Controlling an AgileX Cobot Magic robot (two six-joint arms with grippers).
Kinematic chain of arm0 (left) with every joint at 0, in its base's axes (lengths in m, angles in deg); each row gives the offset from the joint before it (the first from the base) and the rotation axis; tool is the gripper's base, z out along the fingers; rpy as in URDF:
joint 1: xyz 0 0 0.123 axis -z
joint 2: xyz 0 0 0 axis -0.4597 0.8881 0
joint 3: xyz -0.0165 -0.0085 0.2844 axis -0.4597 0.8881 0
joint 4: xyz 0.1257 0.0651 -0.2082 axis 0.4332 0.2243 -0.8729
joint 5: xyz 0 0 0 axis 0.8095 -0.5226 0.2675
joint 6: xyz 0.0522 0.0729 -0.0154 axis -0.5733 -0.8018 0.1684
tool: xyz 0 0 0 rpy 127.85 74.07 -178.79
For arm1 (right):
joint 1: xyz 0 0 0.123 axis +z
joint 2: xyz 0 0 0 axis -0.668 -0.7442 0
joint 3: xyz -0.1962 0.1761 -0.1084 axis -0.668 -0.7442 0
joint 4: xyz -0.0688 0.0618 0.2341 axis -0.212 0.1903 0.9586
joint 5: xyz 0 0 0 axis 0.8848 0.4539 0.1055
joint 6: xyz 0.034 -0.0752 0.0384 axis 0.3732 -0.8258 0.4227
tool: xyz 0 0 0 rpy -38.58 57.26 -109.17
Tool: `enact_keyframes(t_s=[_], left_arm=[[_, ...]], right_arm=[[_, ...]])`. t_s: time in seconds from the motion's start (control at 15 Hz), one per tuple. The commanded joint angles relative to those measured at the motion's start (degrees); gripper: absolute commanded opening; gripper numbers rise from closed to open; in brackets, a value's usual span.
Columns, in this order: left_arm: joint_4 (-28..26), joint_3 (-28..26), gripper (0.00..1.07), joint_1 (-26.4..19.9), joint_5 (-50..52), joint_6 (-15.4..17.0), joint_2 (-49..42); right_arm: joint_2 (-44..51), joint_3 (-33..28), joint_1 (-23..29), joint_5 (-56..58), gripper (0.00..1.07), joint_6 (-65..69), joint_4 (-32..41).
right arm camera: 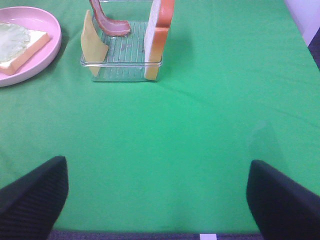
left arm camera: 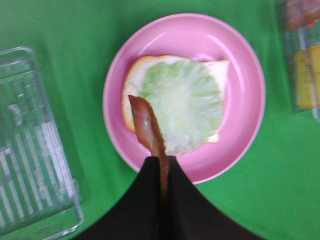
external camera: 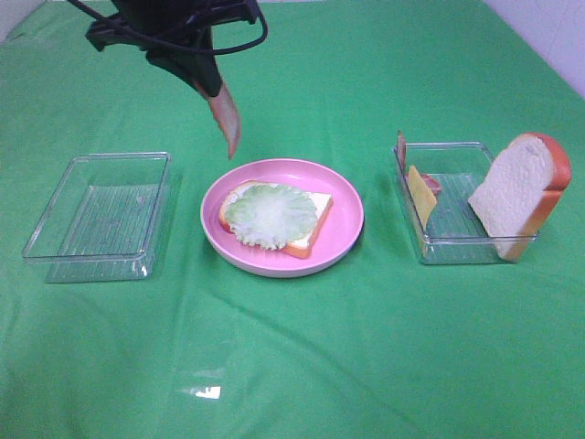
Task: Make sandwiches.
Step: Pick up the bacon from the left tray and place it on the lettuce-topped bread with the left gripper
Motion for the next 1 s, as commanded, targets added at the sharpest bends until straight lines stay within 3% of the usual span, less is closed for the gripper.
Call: enact_keyframes(t_s=[0.07,0.4,0.53,0.87,1.0], left_arm=[[-10.1,-0.2,0.00,0.3,2.6,-4.4,2.1],[-25.2,-0.2,0.00,0.3,4.5,-12.0,7.3],[-28.8,-0.2,0.00,1.5,4.4,-14.0,10.5],[-33.1,-0.6,0.00,2.6,3.3,-18.9,15.9],[-32.5,-0.6,0.00,2.5,2.8,-19.2,17.1]], right_arm=[[1.5,-0.2,-0.2,-0.6,0.94,-0.5,-0.1],[1.5,-0.2,-0.2,-0.6,0.94,-0.5,-0.1],[1.5,-0.2,-0.2,-0.6,0.94,-0.5,-0.1],[1.4,-0.2,-0.2,-0.6,0.94,-0.5,-0.3],[1.4,-0.2,-0.2,-0.6,0.94,-0.5,-0.3]])
